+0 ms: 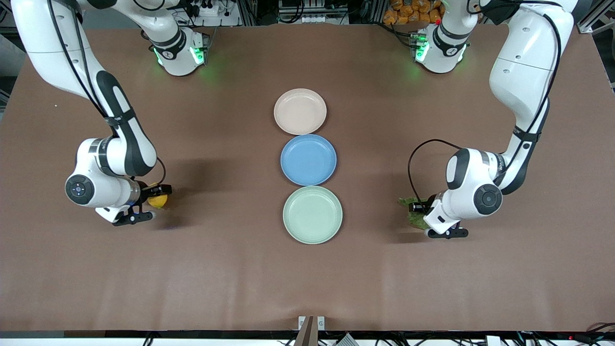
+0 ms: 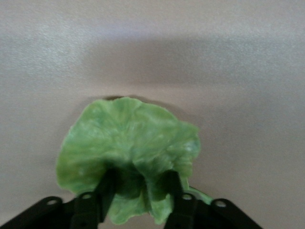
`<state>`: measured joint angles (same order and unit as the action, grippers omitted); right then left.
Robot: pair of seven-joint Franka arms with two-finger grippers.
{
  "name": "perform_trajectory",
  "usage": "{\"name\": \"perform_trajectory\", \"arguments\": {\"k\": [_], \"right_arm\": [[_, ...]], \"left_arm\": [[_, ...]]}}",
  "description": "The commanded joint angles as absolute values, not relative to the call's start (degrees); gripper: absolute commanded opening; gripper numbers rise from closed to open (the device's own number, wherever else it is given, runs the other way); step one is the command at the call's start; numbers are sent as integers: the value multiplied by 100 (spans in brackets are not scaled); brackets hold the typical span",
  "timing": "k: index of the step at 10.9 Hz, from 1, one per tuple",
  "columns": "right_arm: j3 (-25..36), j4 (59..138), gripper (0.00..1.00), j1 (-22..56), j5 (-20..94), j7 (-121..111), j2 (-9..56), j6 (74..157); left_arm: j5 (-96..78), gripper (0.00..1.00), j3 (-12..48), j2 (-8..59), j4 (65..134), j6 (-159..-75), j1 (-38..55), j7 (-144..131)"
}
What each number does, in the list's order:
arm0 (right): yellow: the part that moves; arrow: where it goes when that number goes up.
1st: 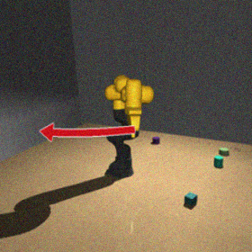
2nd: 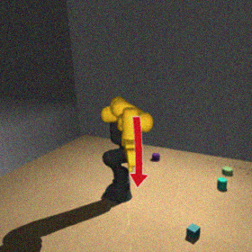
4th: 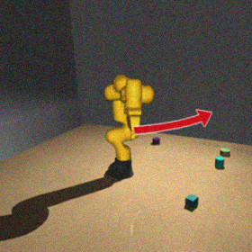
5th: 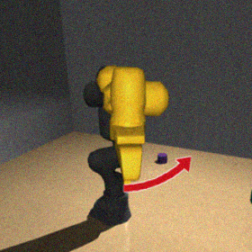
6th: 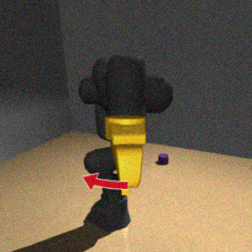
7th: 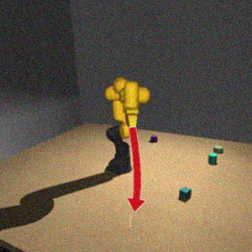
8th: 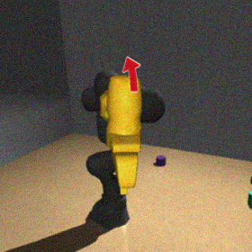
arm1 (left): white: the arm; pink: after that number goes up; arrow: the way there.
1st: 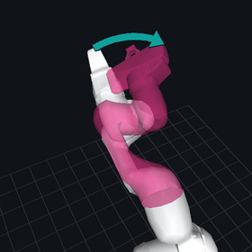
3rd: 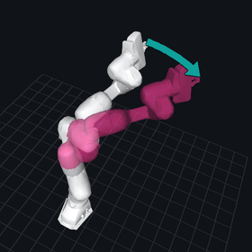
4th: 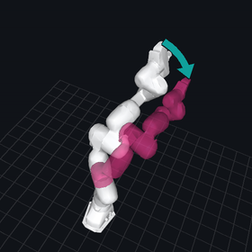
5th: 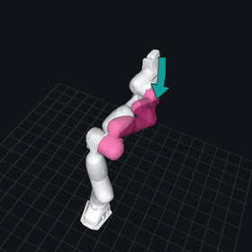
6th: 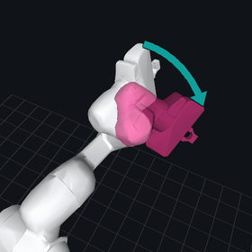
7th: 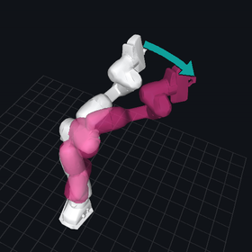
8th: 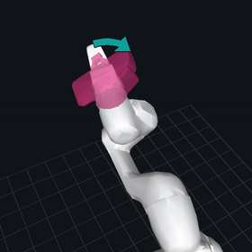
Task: Place lemon and lettuce in plates
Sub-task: 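Grasp the lemon with the right gripper while the left gripper grasps the lettuce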
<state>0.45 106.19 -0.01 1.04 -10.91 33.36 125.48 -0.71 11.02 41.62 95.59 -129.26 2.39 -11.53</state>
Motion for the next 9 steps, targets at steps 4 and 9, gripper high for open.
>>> {"name": "perform_trajectory", "arguments": {"k": [4,9], "right_arm": [[9,10556,6,44,457,-1081,3279,12218],[-26,10573,6,552,895,-240,2901,11621]], "left_arm": [[53,0,1064,4131,9458,-12859,299,-1266],[334,0,1186,3649,8702,-11586,465,-1231]]}}
